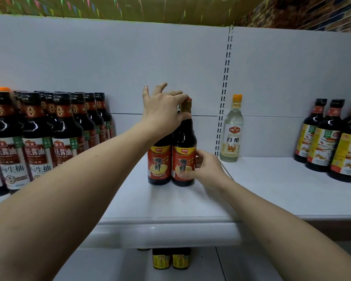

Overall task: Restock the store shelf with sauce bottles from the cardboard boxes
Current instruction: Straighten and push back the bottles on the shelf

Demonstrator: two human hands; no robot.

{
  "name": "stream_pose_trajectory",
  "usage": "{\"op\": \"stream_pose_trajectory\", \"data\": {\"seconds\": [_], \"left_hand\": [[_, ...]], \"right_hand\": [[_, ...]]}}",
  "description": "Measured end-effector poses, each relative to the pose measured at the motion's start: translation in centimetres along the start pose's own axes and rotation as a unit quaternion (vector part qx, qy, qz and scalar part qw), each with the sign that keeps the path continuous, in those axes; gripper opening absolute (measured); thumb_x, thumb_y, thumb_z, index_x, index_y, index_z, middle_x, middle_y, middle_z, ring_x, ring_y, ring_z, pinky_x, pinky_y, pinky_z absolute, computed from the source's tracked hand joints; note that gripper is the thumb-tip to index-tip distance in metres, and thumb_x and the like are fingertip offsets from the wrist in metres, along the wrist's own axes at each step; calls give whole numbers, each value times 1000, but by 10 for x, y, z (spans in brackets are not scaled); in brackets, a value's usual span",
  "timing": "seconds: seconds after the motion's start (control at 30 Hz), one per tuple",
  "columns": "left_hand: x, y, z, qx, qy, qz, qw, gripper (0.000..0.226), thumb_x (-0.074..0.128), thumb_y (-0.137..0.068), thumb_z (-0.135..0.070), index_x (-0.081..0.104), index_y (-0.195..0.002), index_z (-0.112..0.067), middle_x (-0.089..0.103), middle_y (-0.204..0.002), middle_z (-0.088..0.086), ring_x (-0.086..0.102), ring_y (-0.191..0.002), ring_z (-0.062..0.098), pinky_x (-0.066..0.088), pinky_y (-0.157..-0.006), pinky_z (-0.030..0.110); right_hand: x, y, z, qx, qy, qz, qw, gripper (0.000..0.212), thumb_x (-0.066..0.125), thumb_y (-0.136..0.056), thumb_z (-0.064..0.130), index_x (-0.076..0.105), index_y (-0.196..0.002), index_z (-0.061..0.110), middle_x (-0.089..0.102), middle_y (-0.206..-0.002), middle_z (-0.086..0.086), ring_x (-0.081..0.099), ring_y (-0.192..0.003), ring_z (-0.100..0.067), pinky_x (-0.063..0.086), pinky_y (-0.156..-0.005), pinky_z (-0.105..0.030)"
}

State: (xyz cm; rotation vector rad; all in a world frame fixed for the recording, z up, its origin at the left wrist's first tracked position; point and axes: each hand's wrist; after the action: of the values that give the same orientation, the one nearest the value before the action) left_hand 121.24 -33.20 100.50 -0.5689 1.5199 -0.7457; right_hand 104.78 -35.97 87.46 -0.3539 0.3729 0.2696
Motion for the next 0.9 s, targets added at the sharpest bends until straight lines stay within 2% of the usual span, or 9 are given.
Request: {"op": "stream_pose_trajectory", "data": {"seconds": [0.1, 0.27, 0.4, 0.5, 0.6, 0.67, 0.73, 0.8, 0.9], "left_hand": [[3, -3, 0, -2, -7, 4, 1000, 51, 61, -97, -57, 57, -142, -35, 53, -153, -11, 20, -156, 30, 6, -122, 67], [7, -4, -1, -7, 5, -6, 1000, 48, 62, -97, -55, 59, -139, -33, 57, -148, -10, 22, -155, 30, 6, -122, 66], [10, -4, 1, -7, -5, 1, 1000, 51, 59, -98, -57, 54, -144, -34, 50, -156, -7, 21, -155, 31, 7, -123, 65], [10, -2, 1, -8, -22, 10, 1000, 62, 55, -99, -59, 41, -154, -35, 32, -167, 3, 16, -157, 34, 11, -124, 63], [5, 4, 1, -31, -31, 1, 999, 83, 49, -98, -65, 10, -165, -33, 18, -172, 7, 10, -158, 34, 14, -126, 57], [-1, 13, 0, -45, -29, -13, 999, 87, 46, -98, -68, 2, -165, -33, 14, -173, 7, 8, -159, 33, 14, -126, 55], [-9, 27, -1, -55, -31, -14, 998, 86, 44, -98, -68, 2, -165, -33, 11, -173, 8, 7, -159, 34, 13, -126, 55], [-17, 45, -2, -70, -38, -11, 997, 86, 45, -98, -67, 4, -165, -33, 9, -173, 9, 6, -159, 34, 13, -127, 55], [-29, 82, 0, -80, -74, -4, 994, 86, 47, -97, -67, 7, -165, -32, 7, -173, 10, 5, -159, 34, 11, -127, 55]], "right_hand": [[4, -4, -3, 6, -5, -21, 1000, 73, 97, -62, 7, 61, -125, 17, 69, -103, 10, 67, -93, -5, 55, -73, -17], [3, -7, -4, 11, 15, -25, 1000, 67, 98, -62, 8, 64, -119, 16, 70, -99, 11, 67, -89, -2, 53, -69, -13], [4, -3, 1, 20, 27, -22, 999, 74, 98, -64, 11, 62, -129, 12, 70, -108, 6, 68, -97, -10, 56, -81, -23], [1, 5, 16, 20, 76, 4, 997, 80, 97, -68, 21, 55, -136, 16, 66, -119, 5, 63, -108, -15, 51, -90, -28], [-8, 18, 31, -3, 122, 14, 992, 91, 95, -71, 30, 43, -145, 18, 53, -121, 8, 51, -113, -11, 42, -90, -27], [-14, 26, 35, -15, 160, -6, 987, 100, 93, -71, 39, 36, -151, 19, 49, -137, 2, 47, -129, -18, 41, -96, -32], [-17, 32, 35, -32, 216, -41, 975, 111, 90, -69, 52, 27, -156, 23, 37, -156, -6, 34, -144, -26, 35, -111, -43], [-16, 37, 34, -52, 275, -60, 958, 122, 84, -71, 63, 11, -161, 28, 15, -168, -7, 11, -156, -28, 19, -124, -52], [-2, 50, 38, -123, 354, -52, 926, 125, 74, -77, 70, -8, -163, 32, -18, -171, -5, -23, -156, -25, -8, -126, -54]]}}
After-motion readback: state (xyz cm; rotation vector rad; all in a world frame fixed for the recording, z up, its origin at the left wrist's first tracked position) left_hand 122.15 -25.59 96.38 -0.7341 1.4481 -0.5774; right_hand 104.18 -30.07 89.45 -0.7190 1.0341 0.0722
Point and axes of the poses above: each hand's wrist, its own y-axis away from the middle knuckle, its own x-axis out of the palm, z = x × y
